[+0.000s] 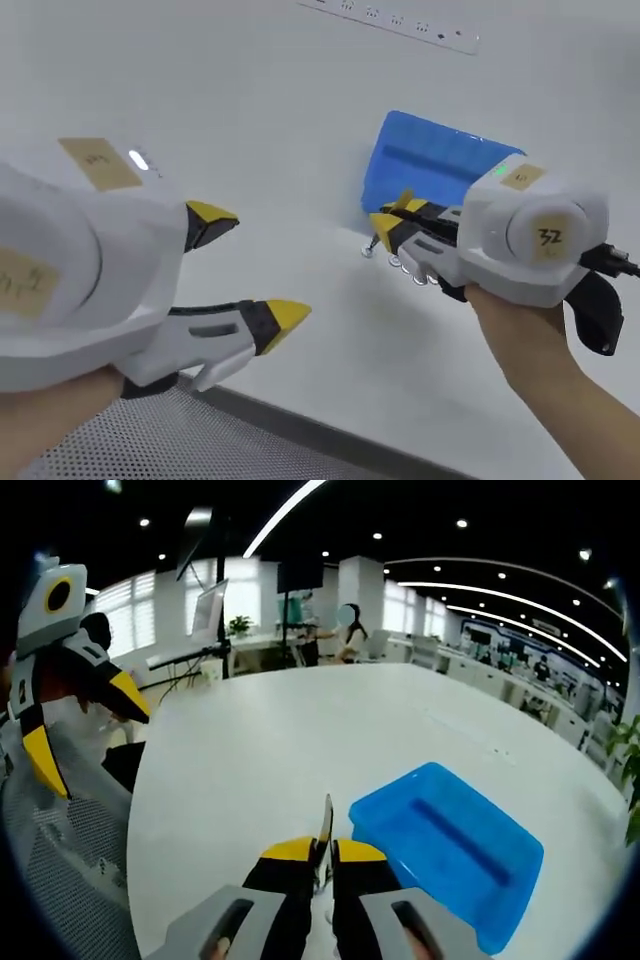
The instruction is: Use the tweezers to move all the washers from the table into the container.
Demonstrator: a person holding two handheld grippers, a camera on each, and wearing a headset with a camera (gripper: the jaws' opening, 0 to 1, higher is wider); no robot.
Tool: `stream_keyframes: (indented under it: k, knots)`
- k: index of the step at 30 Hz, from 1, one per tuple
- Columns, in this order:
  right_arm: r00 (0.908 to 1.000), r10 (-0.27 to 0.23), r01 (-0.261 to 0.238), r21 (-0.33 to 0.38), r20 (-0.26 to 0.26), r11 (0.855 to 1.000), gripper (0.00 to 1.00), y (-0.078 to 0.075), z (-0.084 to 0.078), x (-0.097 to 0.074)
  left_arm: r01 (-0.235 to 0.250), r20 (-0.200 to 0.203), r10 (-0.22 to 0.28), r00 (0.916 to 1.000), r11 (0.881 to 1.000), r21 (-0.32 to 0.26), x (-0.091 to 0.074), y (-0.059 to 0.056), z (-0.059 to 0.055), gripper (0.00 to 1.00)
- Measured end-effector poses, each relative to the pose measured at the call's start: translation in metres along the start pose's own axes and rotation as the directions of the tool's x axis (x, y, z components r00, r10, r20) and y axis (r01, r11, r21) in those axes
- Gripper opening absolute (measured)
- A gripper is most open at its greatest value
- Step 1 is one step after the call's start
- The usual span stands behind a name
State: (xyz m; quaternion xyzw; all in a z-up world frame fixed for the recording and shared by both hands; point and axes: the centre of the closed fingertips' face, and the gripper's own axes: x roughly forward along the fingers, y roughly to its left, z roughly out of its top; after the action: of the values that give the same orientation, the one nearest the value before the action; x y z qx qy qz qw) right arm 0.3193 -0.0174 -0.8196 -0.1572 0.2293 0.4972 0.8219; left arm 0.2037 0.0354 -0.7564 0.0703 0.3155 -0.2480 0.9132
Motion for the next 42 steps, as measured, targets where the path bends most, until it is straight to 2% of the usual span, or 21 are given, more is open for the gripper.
stream_keyframes:
  k: [5,15,17,18,22,25,28,29,31,34,38,42]
  knots:
    - [0.9999,-0.002,0.002,0.03,-0.012,1.0,0.01,-0.002,0.0,-0.001,-0.026,0.012,0.026,0.9996,1.0,-0.007,-0.006,0.003,0.0,0.6]
    - [0.9995,0.004,-0.005,0.019,0.031,1.0,0.01,0.002,0.028,-0.018,-0.087,0.043,0.089,0.9951,0.995,-0.038,-0.016,0.006,-0.007,0.85]
    - [0.9993,0.001,-0.002,0.011,0.037,1.0,0.01,0.002,0.033,-0.021,-0.098,0.038,0.099,0.9944,0.995,-0.033,-0.016,0.007,-0.01,0.84]
    - [0.9991,0.001,-0.002,0.008,0.041,1.0,0.01,0.002,0.035,-0.023,-0.116,0.056,0.118,0.9914,0.993,-0.036,-0.017,0.01,-0.01,0.85]
    - [0.9984,0.002,-0.003,0.019,0.056,1.0,0.01,0.001,0.041,-0.03,-0.137,0.092,0.143,0.9854,0.988,-0.066,-0.013,0.014,-0.016,0.88]
    - [0.998,-0.002,0.001,0.018,0.063,1.0,0.01,-0.001,0.045,-0.033,-0.156,0.107,0.16,0.9813,0.987,-0.049,-0.008,0.016,-0.022,0.89]
    - [0.9975,-0.012,0.011,0.017,0.069,1.0,0.01,-0.005,0.049,-0.036,-0.167,0.081,0.167,0.9826,0.986,-0.005,0.001,0.018,-0.034,0.88]
    - [0.9972,-0.015,0.013,0.022,0.074,1.0,0.01,-0.007,0.051,-0.037,-0.166,0.055,0.165,0.9848,0.986,0.022,0.003,0.017,-0.037,0.88]
    - [0.9961,-0.026,0.024,0.026,0.084,0.999,0.01,-0.011,0.056,-0.038,-0.168,0.07,0.163,0.9841,0.983,0.067,0.007,0.016,-0.034,0.86]
    - [0.994,-0.041,0.039,0.028,0.102,0.999,0.01,-0.018,0.063,-0.039,-0.176,0.084,0.17,0.9818,0.982,0.072,0.008,0.017,-0.032,0.86]
    - [0.9899,-0.073,0.069,0.036,0.122,0.997,0.01,-0.032,0.072,-0.034,-0.209,0.111,0.2,0.9735,0.975,0.072,0.006,0.022,-0.029,0.88]
    - [0.9853,-0.105,0.099,0.052,0.135,0.994,0.02,-0.047,0.075,-0.027,-0.198,0.095,0.191,0.977,0.978,0.068,0.01,0.022,-0.033,0.9]
